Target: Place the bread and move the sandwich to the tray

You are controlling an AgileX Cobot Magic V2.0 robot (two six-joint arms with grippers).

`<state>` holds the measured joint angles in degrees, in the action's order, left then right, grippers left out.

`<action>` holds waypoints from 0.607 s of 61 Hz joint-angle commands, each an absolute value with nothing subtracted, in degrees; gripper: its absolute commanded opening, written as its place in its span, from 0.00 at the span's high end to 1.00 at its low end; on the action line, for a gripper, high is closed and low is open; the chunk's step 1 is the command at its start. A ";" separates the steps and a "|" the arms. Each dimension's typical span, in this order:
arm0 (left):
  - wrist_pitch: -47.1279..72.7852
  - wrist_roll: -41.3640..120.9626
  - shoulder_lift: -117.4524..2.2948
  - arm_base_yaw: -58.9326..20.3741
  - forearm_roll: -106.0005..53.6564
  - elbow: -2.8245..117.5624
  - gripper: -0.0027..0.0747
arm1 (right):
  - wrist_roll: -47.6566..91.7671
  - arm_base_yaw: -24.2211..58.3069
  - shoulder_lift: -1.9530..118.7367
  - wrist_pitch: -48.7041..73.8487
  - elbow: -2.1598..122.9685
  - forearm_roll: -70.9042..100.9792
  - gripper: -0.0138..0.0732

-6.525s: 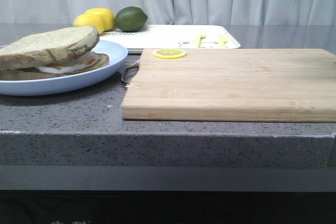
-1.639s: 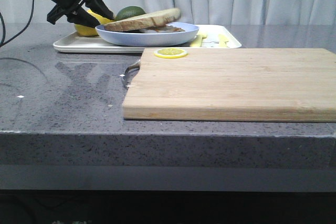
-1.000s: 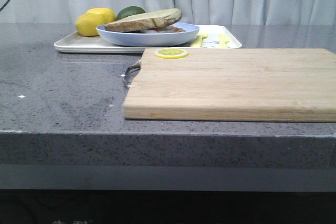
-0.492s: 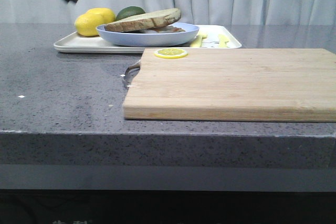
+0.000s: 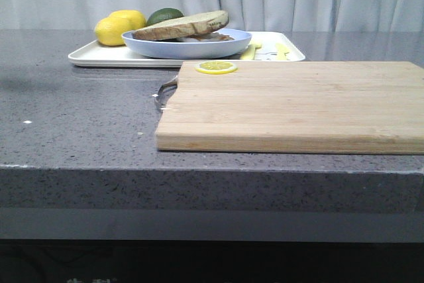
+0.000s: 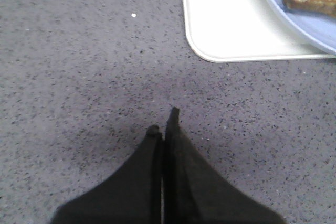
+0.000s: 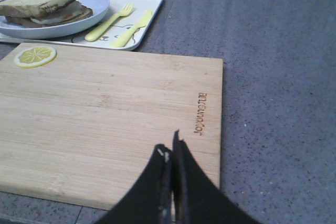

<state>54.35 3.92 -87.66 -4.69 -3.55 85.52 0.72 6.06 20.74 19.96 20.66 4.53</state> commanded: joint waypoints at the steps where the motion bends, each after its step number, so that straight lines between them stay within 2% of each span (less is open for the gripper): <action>1: 45.26 3.29 -79.18 -3.69 -5.14 81.07 0.99 | 0.82 5.92 20.95 14.80 22.17 4.40 0.92; 22: 27.33 3.39 -53.73 -3.42 -5.50 54.74 0.99 | 0.82 5.92 20.95 14.80 22.17 4.40 0.92; 37: 23.33 3.39 -34.63 -3.42 -5.50 37.87 0.99 | 0.82 5.92 20.95 14.80 22.17 4.40 0.92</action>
<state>29.02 3.84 -39.73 -3.51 -4.80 40.20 0.72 6.06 20.74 19.96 20.66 4.53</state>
